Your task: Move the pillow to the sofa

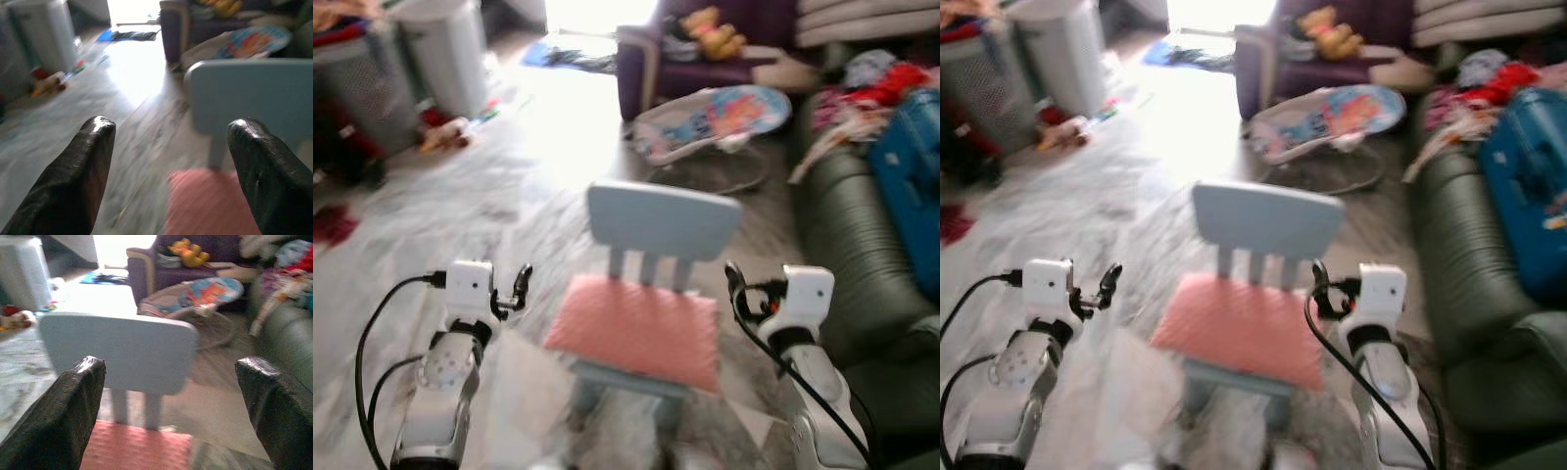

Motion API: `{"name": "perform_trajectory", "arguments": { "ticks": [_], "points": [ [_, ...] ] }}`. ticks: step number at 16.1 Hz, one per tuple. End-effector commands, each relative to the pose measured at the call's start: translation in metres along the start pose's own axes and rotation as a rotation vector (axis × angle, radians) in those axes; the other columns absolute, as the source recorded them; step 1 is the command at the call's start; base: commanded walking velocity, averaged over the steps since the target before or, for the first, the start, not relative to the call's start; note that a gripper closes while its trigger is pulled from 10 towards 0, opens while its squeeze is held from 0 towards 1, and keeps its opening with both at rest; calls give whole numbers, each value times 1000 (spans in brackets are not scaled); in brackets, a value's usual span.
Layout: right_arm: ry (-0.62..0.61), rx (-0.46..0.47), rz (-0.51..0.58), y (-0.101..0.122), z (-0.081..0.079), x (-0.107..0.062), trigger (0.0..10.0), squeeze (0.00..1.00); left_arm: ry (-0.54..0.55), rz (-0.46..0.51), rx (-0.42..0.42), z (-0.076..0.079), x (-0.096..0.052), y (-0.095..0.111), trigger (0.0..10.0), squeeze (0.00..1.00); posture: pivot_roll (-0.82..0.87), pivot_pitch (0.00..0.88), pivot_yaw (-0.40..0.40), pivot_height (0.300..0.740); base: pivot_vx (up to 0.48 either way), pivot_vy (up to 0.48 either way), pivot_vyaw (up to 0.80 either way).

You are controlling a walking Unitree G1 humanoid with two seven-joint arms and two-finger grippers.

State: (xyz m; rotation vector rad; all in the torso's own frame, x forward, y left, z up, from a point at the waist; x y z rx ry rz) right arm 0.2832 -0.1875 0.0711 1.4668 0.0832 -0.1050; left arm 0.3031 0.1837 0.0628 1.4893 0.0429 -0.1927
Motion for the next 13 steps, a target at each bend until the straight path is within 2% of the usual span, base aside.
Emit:
{"name": "perform_trajectory", "arguments": {
  "ticks": [1, 7, 10, 13],
  "points": [
    [-15, -4, -12, -2, 6, 0, 10000, 0, -27, -13, -6, 9, -1, -5, 10000, 0, -39, 0, -27, 740, 0, 0, 0],
    [-18, -4, -23, -4, 7, -1, 10000, 0, -30, -14, 1, 10, -1, -5, 10000, 0, -36, 0, -30, 740, 0, 0, 0],
    [-18, -4, -35, -6, 7, -2, 10000, 0, 8, -17, 13, 3, 2, -4, 10000, 0, -37, 0, -30, 740, 0, 0, -704],
    [-14, -1, -37, -6, 7, -3, 10000, 0, 13, -10, 13, 2, 0, -3, 10000, 0, -40, 0, -31, 740, 0, 0, -765]
  ]
}}
Point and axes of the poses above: a point about 5 cm out from each wrist's last joint towards the gripper, its own x axis pointing out of the wrist towards the gripper, its own y axis along the axis of the wrist's last joint, z = x × y, the point moved 5 cm from there along x, pointing out of the wrist towards the gripper, and after that the axes turned 8 degrees about -x, right-handed, at the moved point
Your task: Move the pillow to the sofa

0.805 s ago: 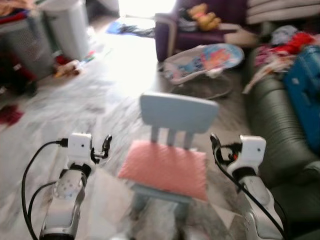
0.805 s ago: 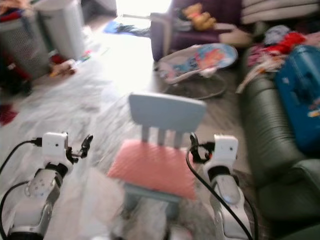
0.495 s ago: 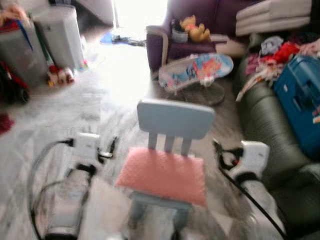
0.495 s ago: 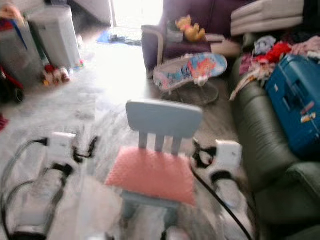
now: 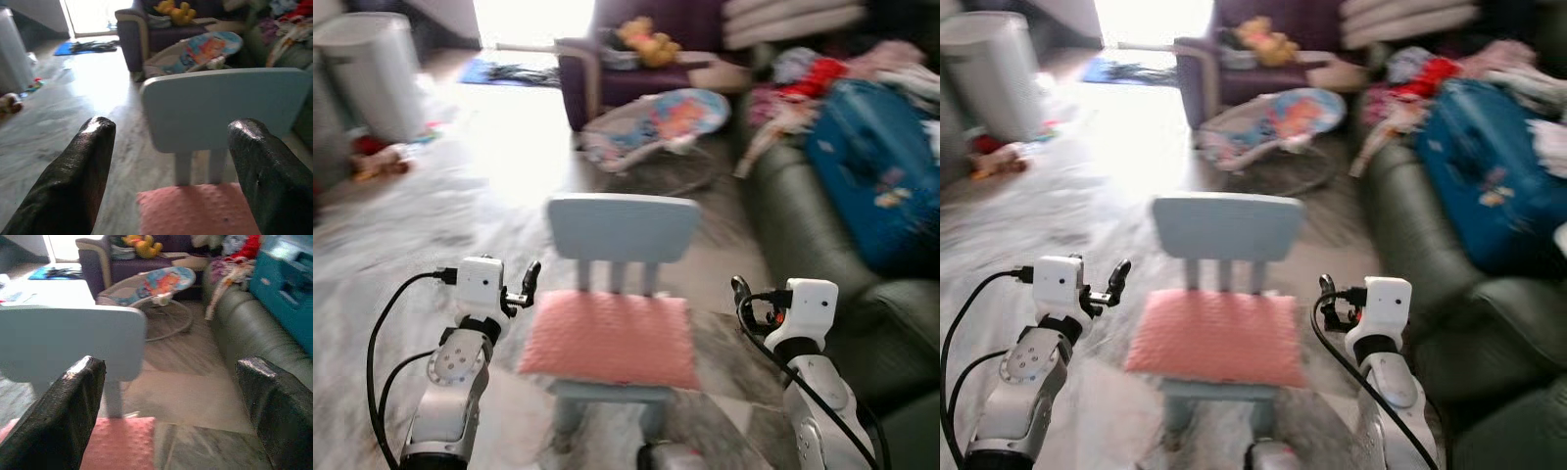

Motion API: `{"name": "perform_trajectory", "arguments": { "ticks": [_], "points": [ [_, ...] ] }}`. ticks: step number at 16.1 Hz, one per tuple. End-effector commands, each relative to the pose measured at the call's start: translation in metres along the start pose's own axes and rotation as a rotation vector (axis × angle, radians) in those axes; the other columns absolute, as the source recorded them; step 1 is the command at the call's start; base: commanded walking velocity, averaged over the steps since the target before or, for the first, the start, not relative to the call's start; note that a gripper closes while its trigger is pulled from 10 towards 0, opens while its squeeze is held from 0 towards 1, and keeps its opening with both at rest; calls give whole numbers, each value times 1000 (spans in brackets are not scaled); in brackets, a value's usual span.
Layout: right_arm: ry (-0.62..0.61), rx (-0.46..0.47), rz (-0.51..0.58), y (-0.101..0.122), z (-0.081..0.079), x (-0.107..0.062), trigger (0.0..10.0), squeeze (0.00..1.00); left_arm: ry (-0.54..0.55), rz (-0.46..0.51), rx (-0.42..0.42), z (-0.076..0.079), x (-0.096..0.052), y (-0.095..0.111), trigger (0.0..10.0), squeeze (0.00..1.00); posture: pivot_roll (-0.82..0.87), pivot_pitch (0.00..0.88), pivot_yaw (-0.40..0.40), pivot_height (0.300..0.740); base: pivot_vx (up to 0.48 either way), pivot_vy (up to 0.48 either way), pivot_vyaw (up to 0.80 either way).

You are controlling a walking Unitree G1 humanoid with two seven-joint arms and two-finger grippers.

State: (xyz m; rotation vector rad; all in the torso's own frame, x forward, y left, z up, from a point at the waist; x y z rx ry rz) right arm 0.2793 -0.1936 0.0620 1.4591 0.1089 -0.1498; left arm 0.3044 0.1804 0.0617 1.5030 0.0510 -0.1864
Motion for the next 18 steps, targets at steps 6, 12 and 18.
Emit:
{"name": "perform_trajectory", "arguments": {
  "ticks": [6, 12, 18],
  "points": [
    [0, 10, -9, 3, 2, -1, 10000, 0, 28, 2, 0, -5, -3, 1, 10000, 0, -37, 0, -35, 740, 0, 0, -374],
    [15, 10, 24, 9, -1, -1, 10000, 0, 57, 6, 15, -11, -6, 1, 10000, 0, -30, 0, -33, 740, 0, 0, -400],
    [11, 24, 53, 14, -1, 1, 10000, 0, 52, 20, 33, -14, -2, 6, 10000, 0, -26, 0, -32, 740, 0, 0, 0]
  ]
}}
Point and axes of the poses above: a point about 5 cm out from each wrist's last joint towards the gripper, its own x axis pointing out of the wrist towards the gripper, its own y axis along the axis of the wrist's last joint, z = x × y, the point moved 5 cm from there along x, pointing out of the wrist towards the gripper, and after that the axes turned 8 degrees about -x, right-handed, at the moved point
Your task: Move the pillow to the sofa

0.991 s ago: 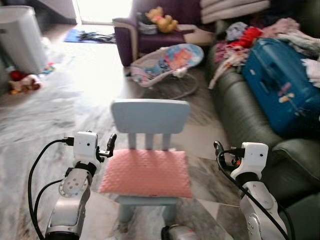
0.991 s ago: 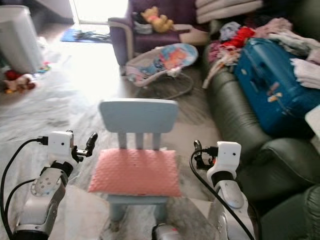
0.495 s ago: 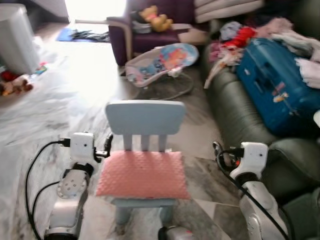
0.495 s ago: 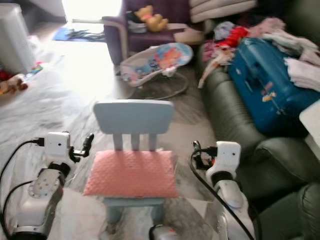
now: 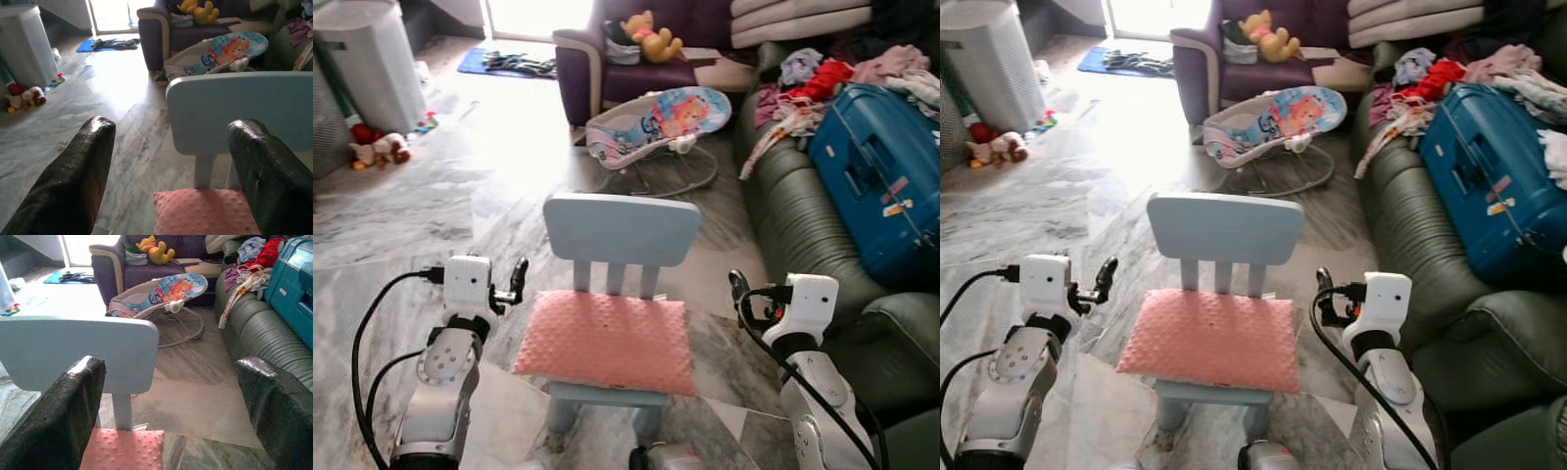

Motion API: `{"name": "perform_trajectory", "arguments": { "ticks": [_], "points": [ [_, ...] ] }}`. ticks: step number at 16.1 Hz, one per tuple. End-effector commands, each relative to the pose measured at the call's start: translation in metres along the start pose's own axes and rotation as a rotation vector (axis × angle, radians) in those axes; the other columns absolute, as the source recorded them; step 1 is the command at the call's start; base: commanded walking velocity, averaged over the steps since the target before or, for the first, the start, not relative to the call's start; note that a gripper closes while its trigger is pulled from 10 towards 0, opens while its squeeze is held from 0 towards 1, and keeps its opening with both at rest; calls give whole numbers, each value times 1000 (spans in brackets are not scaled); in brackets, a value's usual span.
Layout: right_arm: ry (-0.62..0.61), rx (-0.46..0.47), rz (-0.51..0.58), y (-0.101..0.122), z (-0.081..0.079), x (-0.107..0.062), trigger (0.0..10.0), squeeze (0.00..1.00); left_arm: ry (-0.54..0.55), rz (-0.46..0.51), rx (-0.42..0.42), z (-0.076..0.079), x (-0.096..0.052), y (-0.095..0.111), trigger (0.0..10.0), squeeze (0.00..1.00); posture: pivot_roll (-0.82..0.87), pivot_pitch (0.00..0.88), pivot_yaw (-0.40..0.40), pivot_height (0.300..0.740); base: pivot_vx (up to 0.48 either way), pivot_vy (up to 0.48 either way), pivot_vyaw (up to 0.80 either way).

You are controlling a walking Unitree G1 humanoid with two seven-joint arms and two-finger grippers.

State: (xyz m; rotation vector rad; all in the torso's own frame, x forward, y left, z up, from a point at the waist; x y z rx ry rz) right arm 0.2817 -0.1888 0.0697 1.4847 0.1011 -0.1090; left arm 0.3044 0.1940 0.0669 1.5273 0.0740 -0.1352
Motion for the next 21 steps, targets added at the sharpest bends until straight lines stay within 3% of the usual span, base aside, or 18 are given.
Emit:
{"name": "perform_trajectory", "arguments": {
  "ticks": [1, 5, 15, 21],
  "points": [
    [-11, 3, 24, 6, 3, 0, 10000, 0, 3, 1, 13, -1, 0, 0, 10000, 0, -28, 0, -32, 740, 0, 0, 0],
    [-8, 5, 24, 6, 4, 1, 10000, 0, 2, 4, 5, 2, 1, 0, 10000, 0, -31, 0, -36, 718, 0, 0, 0],
    [0, 12, 21, 5, 3, 2, 10000, 0, 3, 0, -1, 3, 0, -2, 10000, 0, -34, 0, -39, 602, 0, 0, 0],
    [4, 18, 30, 6, 3, 1, 10000, 0, 10, -4, 7, 3, 1, -3, 10000, 0, -31, 0, -37, 602, 0, 0, 0]
  ]
}}
Point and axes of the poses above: a point about 5 cm out from each wrist's last joint towards the gripper, its own x axis pointing out of the wrist towards the gripper, its own y axis along the axis of the wrist's last joint, z = x × y, the point moved 5 cm from there along x, pointing out of the wrist towards the gripper, and after that the axes turned 8 degrees about -x, right-handed, at the moved point
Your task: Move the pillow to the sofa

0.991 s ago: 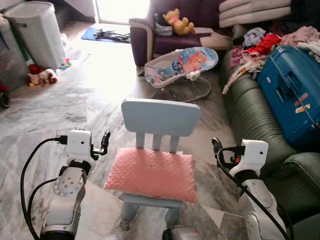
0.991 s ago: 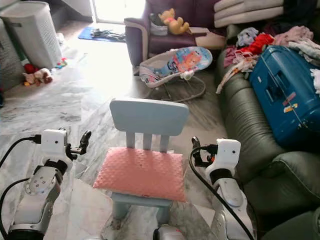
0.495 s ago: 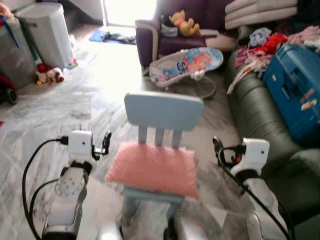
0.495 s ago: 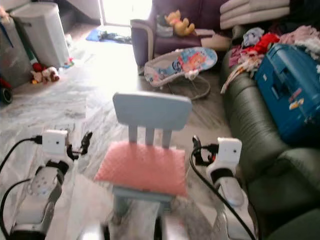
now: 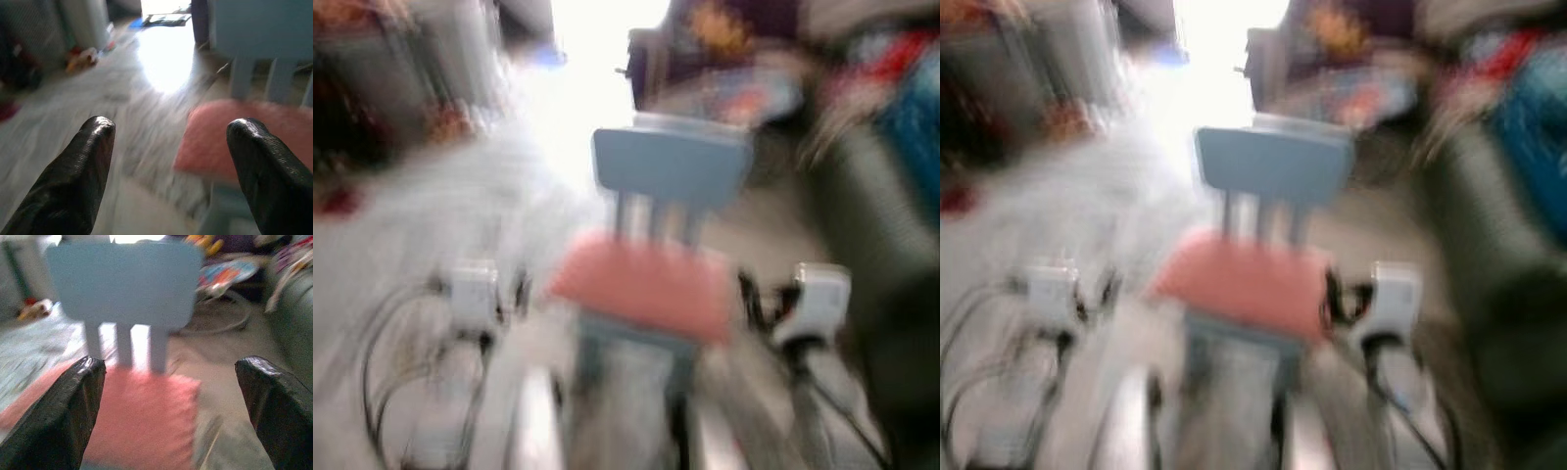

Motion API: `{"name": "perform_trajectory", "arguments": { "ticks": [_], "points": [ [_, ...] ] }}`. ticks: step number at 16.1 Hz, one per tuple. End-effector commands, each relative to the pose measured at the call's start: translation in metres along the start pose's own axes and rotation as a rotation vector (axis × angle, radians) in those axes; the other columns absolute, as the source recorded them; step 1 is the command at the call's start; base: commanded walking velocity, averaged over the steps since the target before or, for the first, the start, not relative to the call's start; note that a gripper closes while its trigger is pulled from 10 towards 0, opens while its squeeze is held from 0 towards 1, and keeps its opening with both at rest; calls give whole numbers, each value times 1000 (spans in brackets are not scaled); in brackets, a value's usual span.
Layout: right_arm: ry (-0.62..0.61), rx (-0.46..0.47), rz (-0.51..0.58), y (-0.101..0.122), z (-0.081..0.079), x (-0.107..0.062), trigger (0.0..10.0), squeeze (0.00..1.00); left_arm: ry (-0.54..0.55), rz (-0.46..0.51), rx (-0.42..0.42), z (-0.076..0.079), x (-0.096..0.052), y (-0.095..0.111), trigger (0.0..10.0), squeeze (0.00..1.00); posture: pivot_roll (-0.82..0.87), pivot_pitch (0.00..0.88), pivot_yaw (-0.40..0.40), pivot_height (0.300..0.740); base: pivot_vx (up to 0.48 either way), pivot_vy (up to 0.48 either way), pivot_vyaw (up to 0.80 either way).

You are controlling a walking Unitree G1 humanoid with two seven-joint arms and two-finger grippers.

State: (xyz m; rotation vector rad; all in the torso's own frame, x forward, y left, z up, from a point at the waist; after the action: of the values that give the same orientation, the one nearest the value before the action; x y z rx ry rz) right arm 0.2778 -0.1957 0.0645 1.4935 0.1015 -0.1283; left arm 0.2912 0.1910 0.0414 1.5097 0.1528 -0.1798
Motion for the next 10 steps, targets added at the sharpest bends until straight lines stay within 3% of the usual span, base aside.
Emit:
{"name": "perform_trajectory", "arguments": {
  "ticks": [1, 8, 10],
  "points": [
    [16, 8, 42, 12, -4, 4, 10000, 0, -15, 76, 19, 1, 9, 25, 10000, 0, -30, 0, -38, 602, 0, 0, 0],
    [23, 5, 38, 12, -5, 5, 10000, 0, -25, 93, 24, 2, 9, 28, 10000, 0, -32, 0, -40, 602, 0, 0, 0],
    [24, 4, 36, 11, -4, 4, 10000, 0, -27, 93, 19, 2, 9, 28, 10000, 0, -34, 0, -42, 602, 332, 0, 0]
  ]
}}
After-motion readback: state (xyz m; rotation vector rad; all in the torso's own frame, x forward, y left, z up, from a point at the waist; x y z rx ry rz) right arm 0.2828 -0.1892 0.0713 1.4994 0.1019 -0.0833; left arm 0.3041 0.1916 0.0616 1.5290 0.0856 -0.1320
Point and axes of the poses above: a point about 5 cm out from each wrist's last joint towards the gripper, its own x axis pointing out of the wrist towards the gripper, its own y axis along the axis of the wrist's last joint, z = x × y, the point moved 5 cm from there along x, pointing out of the wrist towards the gripper, and after that the axes turned 8 degrees about -x, right-handed, at the moved point
